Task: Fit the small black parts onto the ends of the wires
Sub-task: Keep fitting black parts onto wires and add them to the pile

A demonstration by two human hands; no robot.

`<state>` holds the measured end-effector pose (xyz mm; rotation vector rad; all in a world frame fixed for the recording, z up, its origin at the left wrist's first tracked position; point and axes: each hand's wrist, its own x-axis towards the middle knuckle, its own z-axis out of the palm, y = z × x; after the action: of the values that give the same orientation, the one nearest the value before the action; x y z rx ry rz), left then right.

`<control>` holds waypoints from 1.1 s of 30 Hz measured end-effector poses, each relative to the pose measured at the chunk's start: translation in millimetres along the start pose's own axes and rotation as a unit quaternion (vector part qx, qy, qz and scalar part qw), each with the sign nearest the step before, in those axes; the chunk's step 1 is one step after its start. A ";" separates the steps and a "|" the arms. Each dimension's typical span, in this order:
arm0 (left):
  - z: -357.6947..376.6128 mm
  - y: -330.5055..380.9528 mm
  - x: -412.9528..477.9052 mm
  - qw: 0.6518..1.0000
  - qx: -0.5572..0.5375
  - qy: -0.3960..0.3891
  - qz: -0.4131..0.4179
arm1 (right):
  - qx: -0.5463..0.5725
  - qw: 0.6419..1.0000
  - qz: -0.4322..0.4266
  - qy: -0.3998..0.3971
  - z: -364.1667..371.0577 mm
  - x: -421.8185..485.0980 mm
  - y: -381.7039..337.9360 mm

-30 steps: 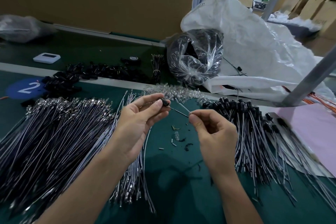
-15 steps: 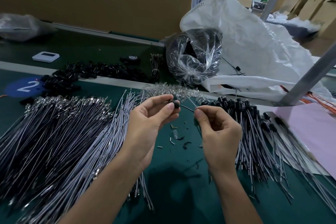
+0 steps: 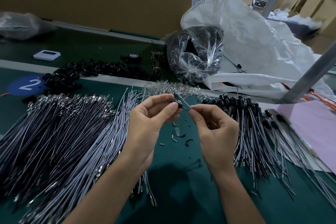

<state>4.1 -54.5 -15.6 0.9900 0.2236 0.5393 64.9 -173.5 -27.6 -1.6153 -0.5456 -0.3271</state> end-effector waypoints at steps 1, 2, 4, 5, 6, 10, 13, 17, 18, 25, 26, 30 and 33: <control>-0.1 -1.1 -0.6 1.000 0.004 -0.008 -0.004 | 0.002 1.000 -0.001 -0.004 0.2 -0.3 -0.5; -0.1 -2.4 -1.3 1.000 0.006 -0.017 -0.007 | 0.002 1.000 -0.001 -0.009 0.4 -0.6 -0.9; 0.0 -4.0 -1.9 0.999 0.006 -0.031 -0.011 | 0.002 1.000 0.004 -0.020 0.9 -1.0 -1.5; -0.4 -4.3 -1.6 0.999 0.005 -0.034 -0.011 | 0.002 1.000 0.009 -0.024 1.4 -1.1 -1.6; -1.3 -4.0 -1.0 0.999 0.003 -0.035 -0.011 | 0.001 1.000 0.013 -0.026 1.6 -1.2 -1.8; -7.1 -1.3 3.6 0.998 -0.053 0.000 -0.025 | -0.016 1.000 0.006 -0.006 -0.6 -1.1 -2.4; -12.2 -0.2 6.1 0.994 -0.099 0.039 -0.028 | -0.077 0.995 -0.054 0.014 -4.7 0.3 -2.7; -15.3 0.7 7.2 0.990 -0.119 0.068 -0.012 | -0.166 0.978 -0.128 0.005 -4.5 -0.6 -1.7; -15.8 0.6 7.2 0.990 -0.122 0.069 -0.010 | -0.181 0.974 -0.140 0.002 -4.0 -1.1 -0.9; -15.1 -0.8 6.3 0.994 -0.090 0.055 -0.009 | -0.189 0.970 -0.154 0.009 -4.3 -0.8 0.5; -14.7 -1.3 6.1 0.995 -0.085 0.051 -0.011 | -0.181 0.972 -0.149 0.008 -4.2 -1.0 0.3; -13.4 -3.1 5.9 0.995 -0.082 0.046 -0.018 | -0.144 0.982 -0.121 0.016 -2.9 -1.4 -1.3; -12.0 -4.1 5.4 0.996 -0.080 0.041 -0.017 | -0.125 0.987 -0.097 0.023 -2.1 -1.7 -1.5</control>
<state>5.0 -44.6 -25.1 0.8084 0.2652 0.5586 62.9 -175.8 -27.0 -1.7940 -0.6485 -0.5949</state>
